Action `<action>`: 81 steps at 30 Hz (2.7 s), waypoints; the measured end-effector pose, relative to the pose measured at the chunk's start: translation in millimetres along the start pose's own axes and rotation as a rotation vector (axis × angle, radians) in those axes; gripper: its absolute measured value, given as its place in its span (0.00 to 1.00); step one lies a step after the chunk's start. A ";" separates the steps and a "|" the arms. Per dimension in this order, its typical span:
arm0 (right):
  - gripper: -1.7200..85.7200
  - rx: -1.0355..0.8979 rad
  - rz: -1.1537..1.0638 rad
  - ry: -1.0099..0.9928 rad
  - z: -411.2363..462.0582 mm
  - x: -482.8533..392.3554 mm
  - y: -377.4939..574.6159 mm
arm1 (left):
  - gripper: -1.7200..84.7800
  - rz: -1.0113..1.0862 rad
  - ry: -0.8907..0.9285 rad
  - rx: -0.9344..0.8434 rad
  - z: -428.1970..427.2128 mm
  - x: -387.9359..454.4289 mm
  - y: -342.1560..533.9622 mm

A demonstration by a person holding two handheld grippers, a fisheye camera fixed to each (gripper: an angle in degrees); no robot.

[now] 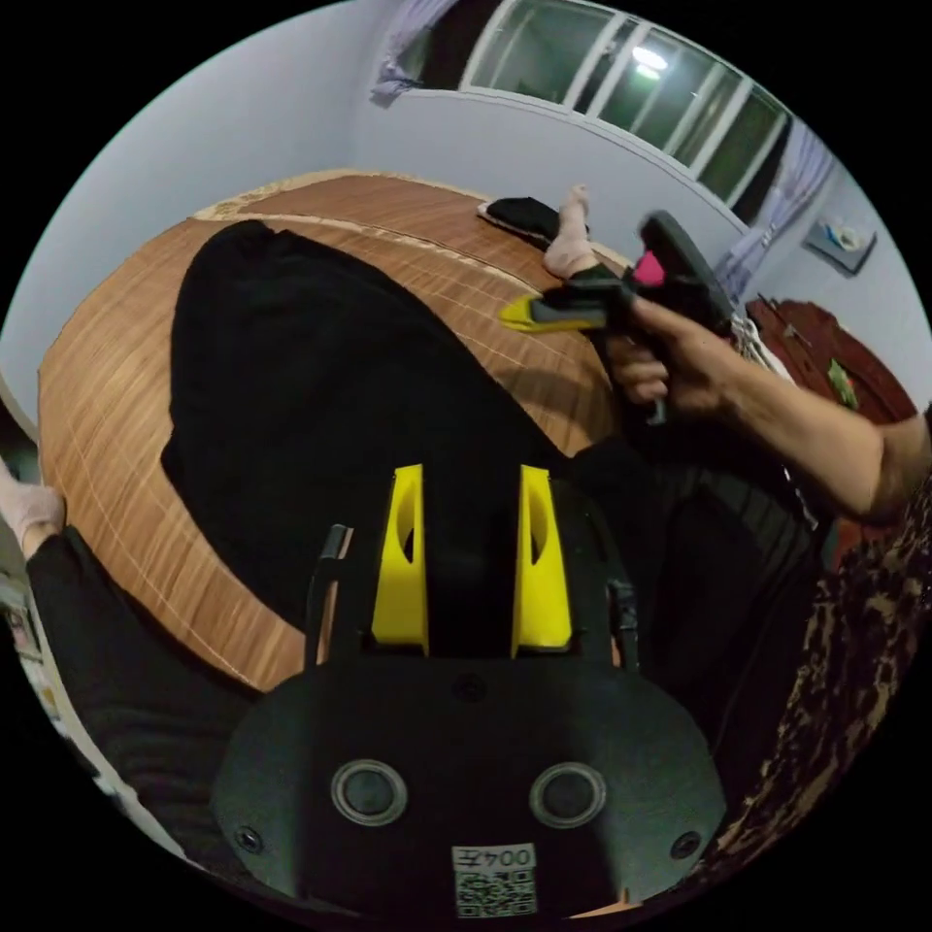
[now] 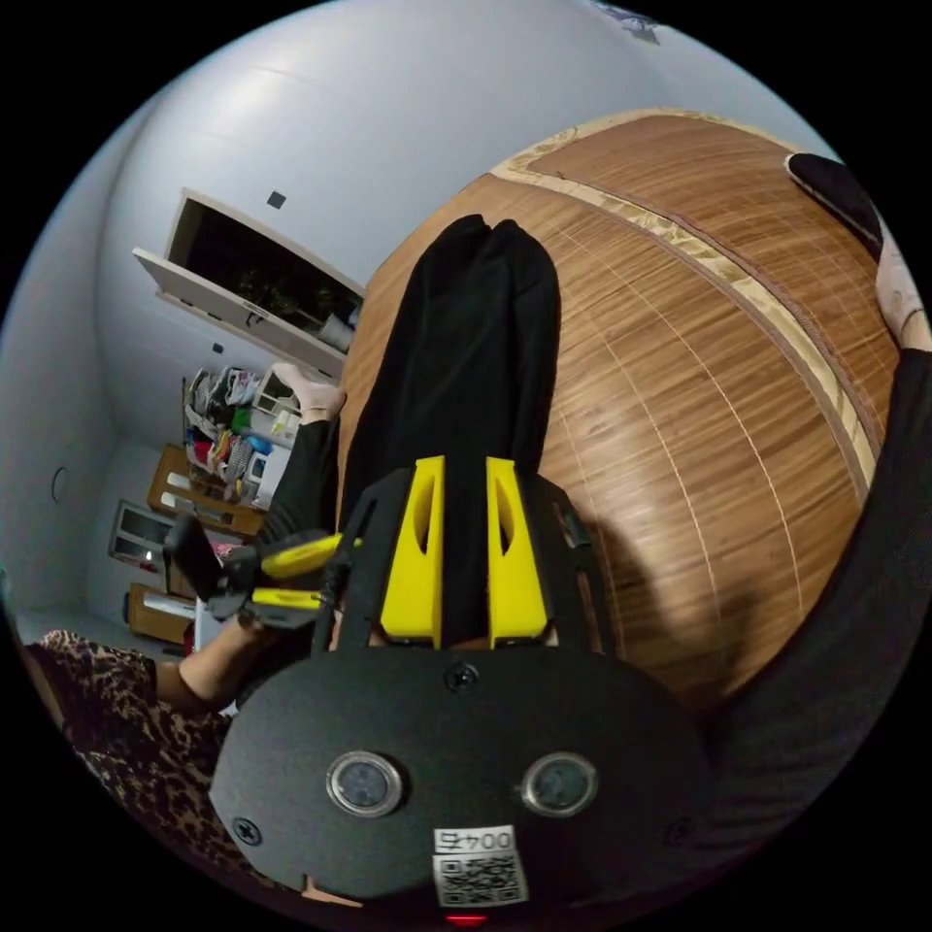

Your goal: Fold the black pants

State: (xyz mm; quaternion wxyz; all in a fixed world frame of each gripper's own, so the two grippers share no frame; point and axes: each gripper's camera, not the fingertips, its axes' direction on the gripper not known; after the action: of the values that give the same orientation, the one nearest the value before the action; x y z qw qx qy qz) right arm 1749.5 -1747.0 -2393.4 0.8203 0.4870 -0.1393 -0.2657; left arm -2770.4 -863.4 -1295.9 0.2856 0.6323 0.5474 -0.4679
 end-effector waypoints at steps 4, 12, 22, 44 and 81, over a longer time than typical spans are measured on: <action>0.11 -0.032 -0.002 -0.010 23.4 13.0 -28.2 | 0.18 0.049 0.031 -0.044 6.8 4.0 8.8; 0.11 -0.168 0.011 0.024 59.0 23.6 -30.4 | 0.18 -0.006 0.108 -0.078 -8.1 -21.1 38.6; 0.06 -0.137 -0.083 -0.051 52.8 -24.9 -29.6 | 0.19 -0.139 0.126 0.106 -83.5 -76.3 78.6; 0.07 -0.182 -0.087 0.240 76.1 -38.7 45.5 | 0.18 -0.319 0.071 -0.035 -106.7 -163.3 112.3; 0.13 -0.169 -0.509 0.418 160.6 -77.7 -27.1 | 0.07 -0.552 -0.221 -0.302 -131.1 -156.2 105.4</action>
State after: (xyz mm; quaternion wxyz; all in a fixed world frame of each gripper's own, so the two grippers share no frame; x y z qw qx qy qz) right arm 1599.5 -1829.4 -2336.5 0.7759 0.4805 0.1805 -0.3667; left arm -2626.8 -840.3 -1118.3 0.2962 0.3559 0.7271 -0.5069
